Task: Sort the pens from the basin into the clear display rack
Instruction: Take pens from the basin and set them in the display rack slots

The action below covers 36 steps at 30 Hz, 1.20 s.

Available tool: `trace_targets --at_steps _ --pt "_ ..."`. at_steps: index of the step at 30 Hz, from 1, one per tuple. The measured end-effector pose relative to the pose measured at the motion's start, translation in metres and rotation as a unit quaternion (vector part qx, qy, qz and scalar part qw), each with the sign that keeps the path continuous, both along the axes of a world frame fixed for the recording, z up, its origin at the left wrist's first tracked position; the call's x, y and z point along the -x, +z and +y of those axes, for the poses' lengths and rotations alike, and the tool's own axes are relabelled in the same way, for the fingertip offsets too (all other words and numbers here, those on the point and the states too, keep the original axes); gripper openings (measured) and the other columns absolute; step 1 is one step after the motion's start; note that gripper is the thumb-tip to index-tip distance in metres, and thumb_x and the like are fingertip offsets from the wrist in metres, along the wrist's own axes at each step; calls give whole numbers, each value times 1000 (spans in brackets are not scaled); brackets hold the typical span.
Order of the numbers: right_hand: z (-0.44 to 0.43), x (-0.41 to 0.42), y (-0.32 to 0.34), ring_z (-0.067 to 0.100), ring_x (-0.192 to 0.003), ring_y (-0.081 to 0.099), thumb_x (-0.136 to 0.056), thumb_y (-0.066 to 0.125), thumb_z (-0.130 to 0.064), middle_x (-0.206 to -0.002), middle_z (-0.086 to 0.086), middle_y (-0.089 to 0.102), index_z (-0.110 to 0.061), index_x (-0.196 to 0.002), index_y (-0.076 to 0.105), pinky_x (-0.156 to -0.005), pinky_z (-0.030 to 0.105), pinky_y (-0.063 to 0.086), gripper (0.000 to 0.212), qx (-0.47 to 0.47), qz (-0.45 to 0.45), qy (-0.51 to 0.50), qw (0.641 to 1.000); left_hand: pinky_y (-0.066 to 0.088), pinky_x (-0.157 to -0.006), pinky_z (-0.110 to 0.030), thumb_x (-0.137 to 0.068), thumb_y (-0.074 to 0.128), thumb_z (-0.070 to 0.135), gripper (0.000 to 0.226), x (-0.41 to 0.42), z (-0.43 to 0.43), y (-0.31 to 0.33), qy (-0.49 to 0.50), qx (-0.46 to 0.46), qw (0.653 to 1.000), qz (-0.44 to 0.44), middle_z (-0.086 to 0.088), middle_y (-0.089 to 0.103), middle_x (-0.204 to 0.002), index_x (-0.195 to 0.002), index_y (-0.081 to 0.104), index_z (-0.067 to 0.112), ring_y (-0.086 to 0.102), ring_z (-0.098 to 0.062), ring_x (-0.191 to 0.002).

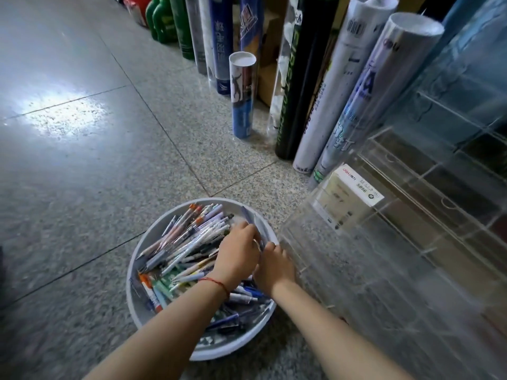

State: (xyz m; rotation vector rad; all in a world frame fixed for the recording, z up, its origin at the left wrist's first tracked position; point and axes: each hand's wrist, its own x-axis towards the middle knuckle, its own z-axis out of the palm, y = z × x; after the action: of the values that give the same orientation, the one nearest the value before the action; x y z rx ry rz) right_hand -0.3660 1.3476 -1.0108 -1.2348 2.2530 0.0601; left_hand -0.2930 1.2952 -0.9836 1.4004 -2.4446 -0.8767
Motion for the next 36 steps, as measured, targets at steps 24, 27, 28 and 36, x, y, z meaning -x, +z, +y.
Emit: trace_targets --at_steps 24,27,28,36 --pt "35 7 8 25 -96 53 -90 50 -8 -109 4 48 -12 -124 37 -76 32 43 36 241 -187 -144 941 38 -64 -39 -93 46 13 11 -24 -29 11 -43 166 982 -80 -19 66 -90 -97 51 4 62 -38 -83" --pt "25 9 -8 24 -90 49 -95 40 -17 -119 3 47 -13 -112 47 -72 30 35 19 115 -126 -155 973 31 -60 -37 -99 34 18 20 -23 -34 18 156 124 980 -7 -25 63 -95 -105 44 3 60 -43 -83" --pt "20 8 -11 25 -88 50 -95 36 -19 -119 5 50 -12 -108 50 -72 30 34 20 94 -114 -165 975 31 -62 -37 -98 34 17 19 -17 -32 19 166 103 981 10 -25 62 -97 -107 44 3 59 -42 -85" --pt "12 5 -13 32 -122 48 -95 44 -9 -138 19 36 -1 -132 40 -96 37 44 38 0 44 23 999 30 -61 -35 -91 44 7 8 0 -13 -3 31 72 996 -34 -21 61 -95 -97 47 2 57 -40 -86"
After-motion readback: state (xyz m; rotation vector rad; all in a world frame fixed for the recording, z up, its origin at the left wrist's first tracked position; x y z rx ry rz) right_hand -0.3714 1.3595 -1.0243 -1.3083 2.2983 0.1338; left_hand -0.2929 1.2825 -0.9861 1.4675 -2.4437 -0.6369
